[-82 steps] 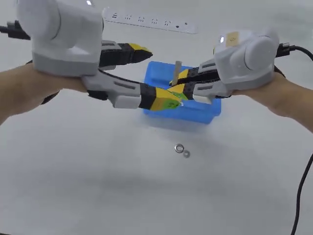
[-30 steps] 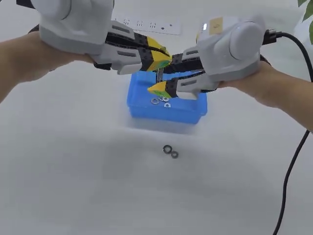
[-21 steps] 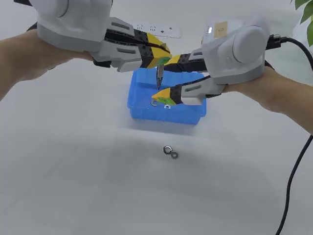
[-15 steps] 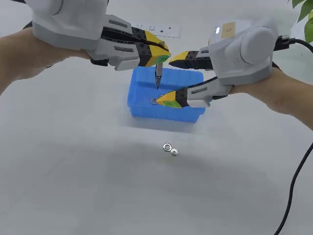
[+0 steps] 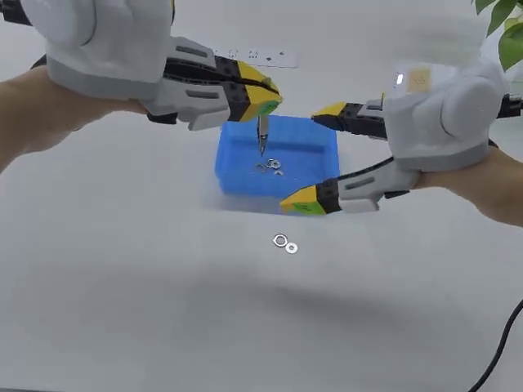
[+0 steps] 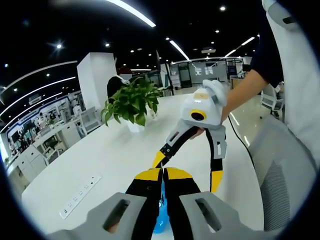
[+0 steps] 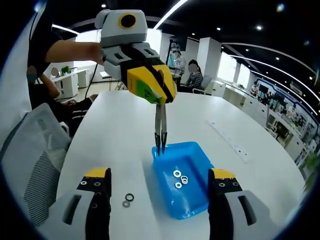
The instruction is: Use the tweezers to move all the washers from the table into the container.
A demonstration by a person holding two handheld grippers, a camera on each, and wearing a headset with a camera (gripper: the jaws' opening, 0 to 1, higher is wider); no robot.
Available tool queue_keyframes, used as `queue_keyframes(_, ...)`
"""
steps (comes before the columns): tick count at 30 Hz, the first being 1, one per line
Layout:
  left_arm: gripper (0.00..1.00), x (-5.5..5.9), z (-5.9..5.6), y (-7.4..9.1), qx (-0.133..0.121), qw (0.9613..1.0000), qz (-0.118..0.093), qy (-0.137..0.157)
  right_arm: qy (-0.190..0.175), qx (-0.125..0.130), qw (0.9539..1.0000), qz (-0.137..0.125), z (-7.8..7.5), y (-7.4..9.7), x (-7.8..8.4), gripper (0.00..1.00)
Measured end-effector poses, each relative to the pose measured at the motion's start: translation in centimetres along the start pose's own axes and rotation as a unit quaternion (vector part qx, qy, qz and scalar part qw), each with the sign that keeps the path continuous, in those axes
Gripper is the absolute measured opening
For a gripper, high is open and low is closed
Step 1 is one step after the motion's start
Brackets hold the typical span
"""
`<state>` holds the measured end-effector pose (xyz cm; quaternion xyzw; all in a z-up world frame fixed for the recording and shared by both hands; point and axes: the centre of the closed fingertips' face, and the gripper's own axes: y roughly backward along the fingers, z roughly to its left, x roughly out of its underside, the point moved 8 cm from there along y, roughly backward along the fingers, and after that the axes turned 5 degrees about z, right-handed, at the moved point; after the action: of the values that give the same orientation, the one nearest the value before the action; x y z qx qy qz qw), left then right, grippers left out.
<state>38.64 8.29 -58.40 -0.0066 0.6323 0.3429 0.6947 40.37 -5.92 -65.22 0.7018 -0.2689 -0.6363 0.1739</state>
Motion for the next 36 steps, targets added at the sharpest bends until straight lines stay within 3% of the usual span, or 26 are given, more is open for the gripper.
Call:
queue_keyframes(7, 0.05, 0.1, -2.6, -0.7, 0.013, 0.9999, -0.003, 0.002, -0.009, -0.009, 0.9999, -0.002, 2.0, 1.4, 1.0, 0.9)
queue_keyframes(11, 0.05, 0.3, -4.4, -1.1, 0.02, 0.9998, 0.007, 0.004, -0.015, -0.015, 0.9998, 0.007, 3.1, 2.0, 2.1, 0.92)
queue_keyframes(15, 0.05, 0.4, -5.2, -1.1, 0.02, 0.9998, 0.002, 0.008, -0.024, -0.019, 0.9995, 0.009, 4.0, 2.5, 2.8, 0.96)
queue_keyframes(24, 0.05, 2.0, -6.6, -1.6, 0.023, 0.9994, 0.008, 0.026, -0.027, -0.04, 0.9986, 0.02, 5.6, 2.6, 3.8, 1.0)
queue_keyframes(28, 0.05, 2.8, -6.7, -1.5, 0.024, 0.9993, 0.016, 0.023, -0.032, -0.053, 0.9978, 0.025, 5.9, 2.6, 4.5, 1.0)
queue_keyframes(32, 0.05, 3.2, -6.5, -1.4, 0.022, 0.9997, -0.002, 0.005, -0.037, -0.062, 0.9969, 0.03, 6.3, 2.4, 5.2, 1.0)
queue_keyframes(36, 0.05, 3.4, -6.6, -1.6, 0.035, 0.9993, -0.01, 0.008, -0.043, -0.072, 0.996, 0.03, 6.7, 2.2, 5.6, 1.0)
